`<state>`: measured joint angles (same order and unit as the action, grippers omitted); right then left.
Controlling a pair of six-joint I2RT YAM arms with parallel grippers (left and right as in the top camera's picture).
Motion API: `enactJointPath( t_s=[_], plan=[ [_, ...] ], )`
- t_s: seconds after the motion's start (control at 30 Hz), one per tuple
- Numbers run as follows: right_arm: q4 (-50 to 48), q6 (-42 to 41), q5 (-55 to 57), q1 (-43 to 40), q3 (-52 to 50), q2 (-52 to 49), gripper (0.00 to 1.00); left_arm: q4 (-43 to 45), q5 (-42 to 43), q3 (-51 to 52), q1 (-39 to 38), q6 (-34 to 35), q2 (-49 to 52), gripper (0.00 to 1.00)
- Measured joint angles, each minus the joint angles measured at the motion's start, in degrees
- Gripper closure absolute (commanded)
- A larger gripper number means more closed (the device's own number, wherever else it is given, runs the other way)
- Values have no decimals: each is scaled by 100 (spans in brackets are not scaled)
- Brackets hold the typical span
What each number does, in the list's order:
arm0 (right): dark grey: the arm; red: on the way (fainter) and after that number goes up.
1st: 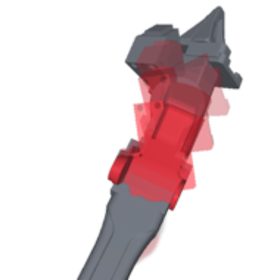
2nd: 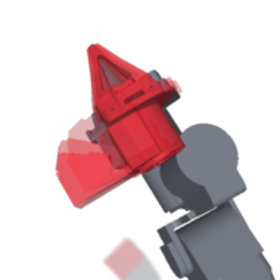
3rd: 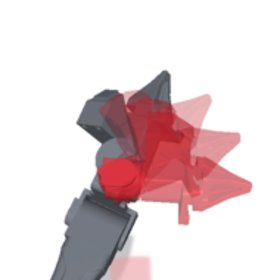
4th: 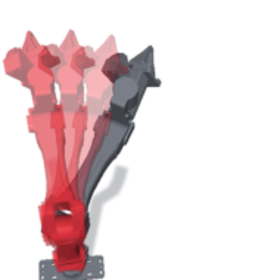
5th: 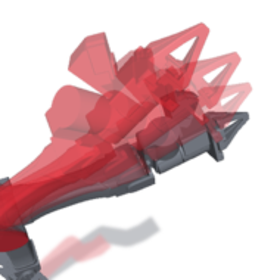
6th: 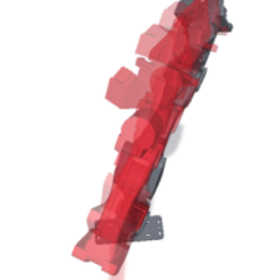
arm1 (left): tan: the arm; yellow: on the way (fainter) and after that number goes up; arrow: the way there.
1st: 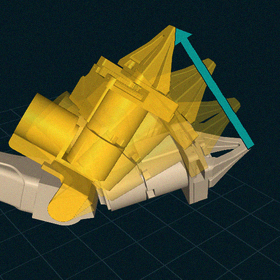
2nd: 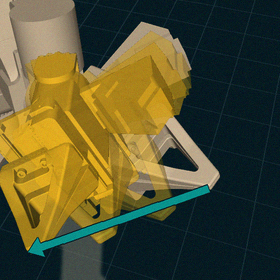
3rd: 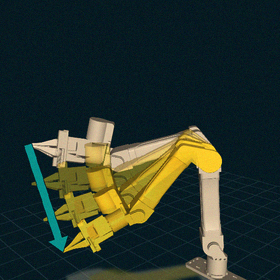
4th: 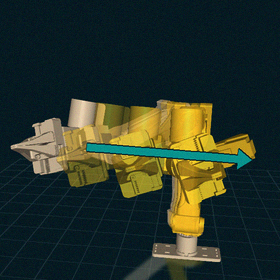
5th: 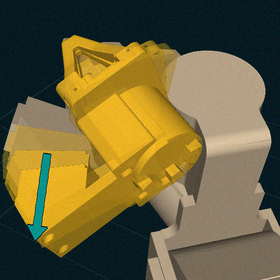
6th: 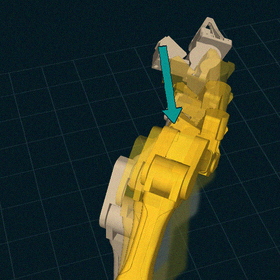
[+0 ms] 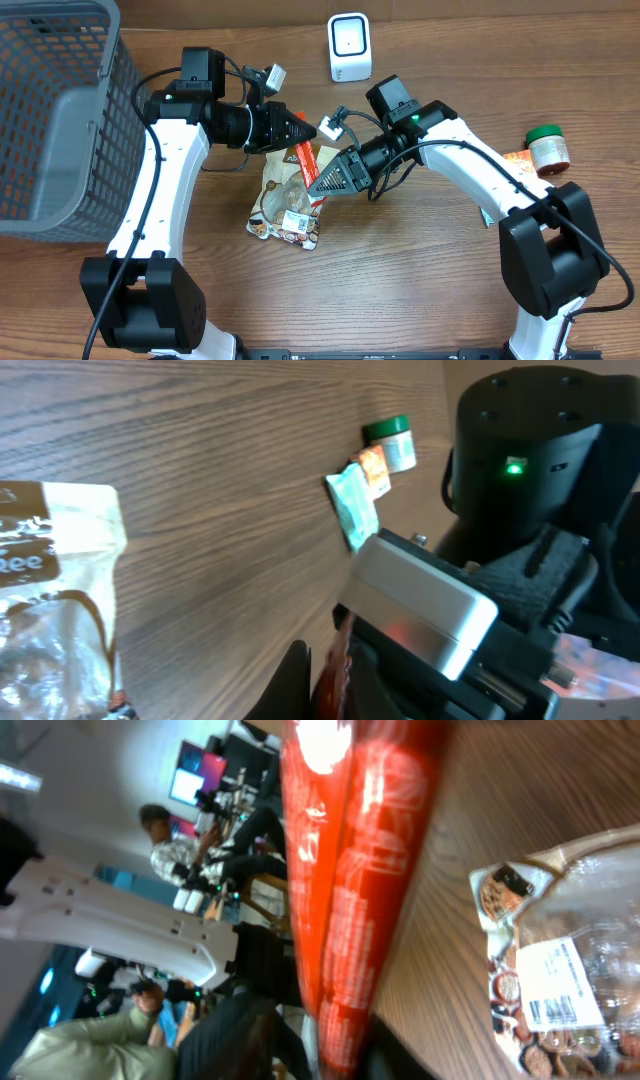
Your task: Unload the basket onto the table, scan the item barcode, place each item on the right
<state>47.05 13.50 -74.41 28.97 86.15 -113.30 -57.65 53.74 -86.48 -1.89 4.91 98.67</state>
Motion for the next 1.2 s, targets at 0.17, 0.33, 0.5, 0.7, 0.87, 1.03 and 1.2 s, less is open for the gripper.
enactJointPath(
  t_s=[0.17, 0.33, 0.5, 0.7, 0.87, 1.03, 1.2],
  plan=[
    [-140, -59, -417, -153, 0, 0, 57, 59, 444, 0, 15, 111, 0, 96],
    [-192, -61, -699, -282, 0, 0, 56, 164, 1078, 0, 146, 116, 0, 96],
    [-407, -85, -1086, -306, 0, 0, 57, 175, 1445, 0, 317, 116, 0, 96],
    [-503, -160, -1296, -304, 0, 0, 65, 437, 1628, 0, 376, 234, 0, 95],
    [-505, -188, -1357, -299, 0, 0, 69, 890, 1829, 0, 376, 527, 0, 96],
    [-542, -190, -1360, -295, 0, 0, 71, 977, 1919, 0, 376, 684, 0, 96],
    [-706, -234, -1360, -293, 0, 0, 70, 997, 1965, 0, 376, 721, 0, 96]
  ],
)
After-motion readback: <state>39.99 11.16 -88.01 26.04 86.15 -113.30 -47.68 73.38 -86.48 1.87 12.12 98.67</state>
